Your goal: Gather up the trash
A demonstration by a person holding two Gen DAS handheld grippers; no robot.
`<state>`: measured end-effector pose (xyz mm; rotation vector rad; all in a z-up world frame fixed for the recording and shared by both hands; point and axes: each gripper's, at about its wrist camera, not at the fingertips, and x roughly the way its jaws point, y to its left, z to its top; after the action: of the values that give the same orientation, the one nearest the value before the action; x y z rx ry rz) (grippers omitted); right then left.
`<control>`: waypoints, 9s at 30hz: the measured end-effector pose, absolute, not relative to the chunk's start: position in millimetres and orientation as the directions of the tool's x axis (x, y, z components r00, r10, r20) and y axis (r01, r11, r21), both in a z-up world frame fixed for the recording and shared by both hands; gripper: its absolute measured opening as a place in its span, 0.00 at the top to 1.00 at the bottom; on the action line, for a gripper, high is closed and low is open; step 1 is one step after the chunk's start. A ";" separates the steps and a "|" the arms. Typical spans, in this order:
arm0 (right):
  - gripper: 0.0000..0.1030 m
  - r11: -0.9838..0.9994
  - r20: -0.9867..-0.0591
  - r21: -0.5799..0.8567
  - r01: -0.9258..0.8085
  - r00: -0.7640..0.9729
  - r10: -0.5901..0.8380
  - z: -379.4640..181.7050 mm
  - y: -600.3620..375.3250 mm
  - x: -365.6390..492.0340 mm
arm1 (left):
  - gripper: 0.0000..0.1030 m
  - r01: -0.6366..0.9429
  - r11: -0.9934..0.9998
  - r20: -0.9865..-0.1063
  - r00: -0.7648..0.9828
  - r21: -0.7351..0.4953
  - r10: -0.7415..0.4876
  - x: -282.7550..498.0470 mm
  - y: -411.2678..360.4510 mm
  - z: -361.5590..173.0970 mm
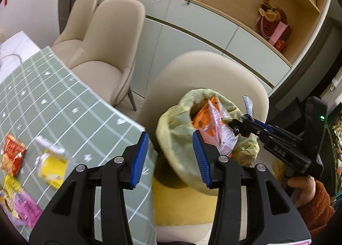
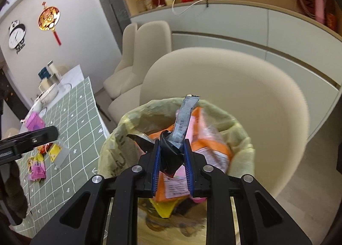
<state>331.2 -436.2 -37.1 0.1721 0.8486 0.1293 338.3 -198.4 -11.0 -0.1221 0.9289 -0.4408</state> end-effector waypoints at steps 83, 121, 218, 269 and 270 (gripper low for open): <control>0.81 0.917 -0.818 0.191 -0.350 0.459 0.346 -71.5 -70.3 261.5 | 0.51 0.002 0.905 -0.747 0.565 -0.424 -0.351 199.7 209.0 -93.7; 0.77 0.764 -0.845 0.195 -0.615 0.290 0.449 -99.7 50.2 282.8 | 0.51 -0.084 0.935 -0.759 0.611 -0.345 -0.225 197.2 259.1 -73.5; 0.88 0.991 -0.492 0.128 0.039 0.870 0.029 71.0 -460.7 218.9 | 0.97 0.522 0.778 -0.603 0.509 -0.351 -0.614 341.1 -247.2 32.4; 0.60 0.981 -0.661 0.195 -0.021 0.736 0.147 -14.2 -381.1 286.3 | 0.58 -0.043 0.954 -0.747 0.633 -0.296 -0.204 267.4 12.2 -12.3; 0.60 0.978 -0.650 0.202 -0.043 0.741 0.167 -11.5 -370.4 281.8 | 0.58 -0.059 0.956 -0.744 0.642 -0.289 -0.185 260.8 24.8 -11.8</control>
<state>281.8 -370.4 -11.5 0.1784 0.7282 0.1157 260.8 24.8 -11.8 -0.3003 0.8748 -0.0731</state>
